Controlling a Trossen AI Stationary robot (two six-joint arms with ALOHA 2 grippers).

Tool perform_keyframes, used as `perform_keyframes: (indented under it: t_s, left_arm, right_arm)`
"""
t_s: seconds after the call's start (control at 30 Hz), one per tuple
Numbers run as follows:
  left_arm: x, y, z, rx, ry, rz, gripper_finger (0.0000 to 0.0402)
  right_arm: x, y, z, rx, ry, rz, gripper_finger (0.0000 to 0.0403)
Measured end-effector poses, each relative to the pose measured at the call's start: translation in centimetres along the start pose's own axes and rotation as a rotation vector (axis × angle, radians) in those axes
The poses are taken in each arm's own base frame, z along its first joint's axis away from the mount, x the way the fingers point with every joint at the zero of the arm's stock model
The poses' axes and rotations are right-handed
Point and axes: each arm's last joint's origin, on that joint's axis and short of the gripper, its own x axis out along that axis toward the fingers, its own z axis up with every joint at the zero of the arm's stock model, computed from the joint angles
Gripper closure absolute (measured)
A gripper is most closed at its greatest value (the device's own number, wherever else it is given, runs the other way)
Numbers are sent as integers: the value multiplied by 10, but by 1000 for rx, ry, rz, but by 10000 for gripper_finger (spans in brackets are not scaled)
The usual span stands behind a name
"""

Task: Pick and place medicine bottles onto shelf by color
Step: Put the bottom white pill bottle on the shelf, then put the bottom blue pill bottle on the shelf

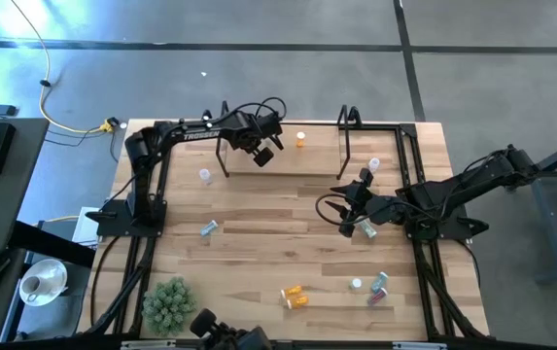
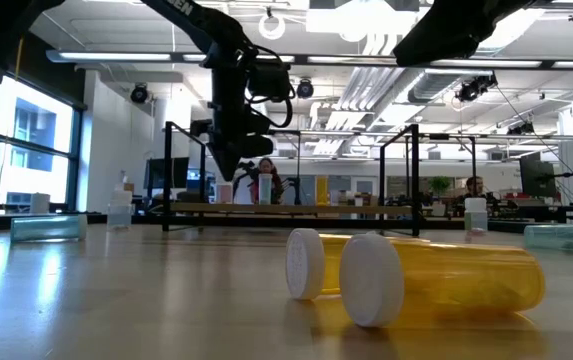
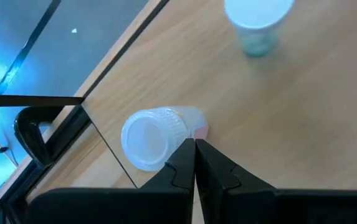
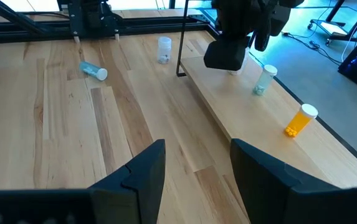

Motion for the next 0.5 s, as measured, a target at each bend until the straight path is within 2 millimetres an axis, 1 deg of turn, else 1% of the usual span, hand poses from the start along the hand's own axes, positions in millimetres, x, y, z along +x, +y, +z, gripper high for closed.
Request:
perform_keyframes:
  t_s: [0.3, 0.4, 0.5]
  left_arm:
    - [2, 5, 3, -6, -15, 2, 401]
    - [-3, 4, 8, -3, -33, -31, 401]
    - [-15, 3, 16, 1, -75, -66, 401]
  right_arm:
    - [0, 0, 0, 0, 0, 0, 231]
    - [0, 0, 0, 0, 0, 0, 231]
    - [0, 0, 0, 0, 0, 0, 231]
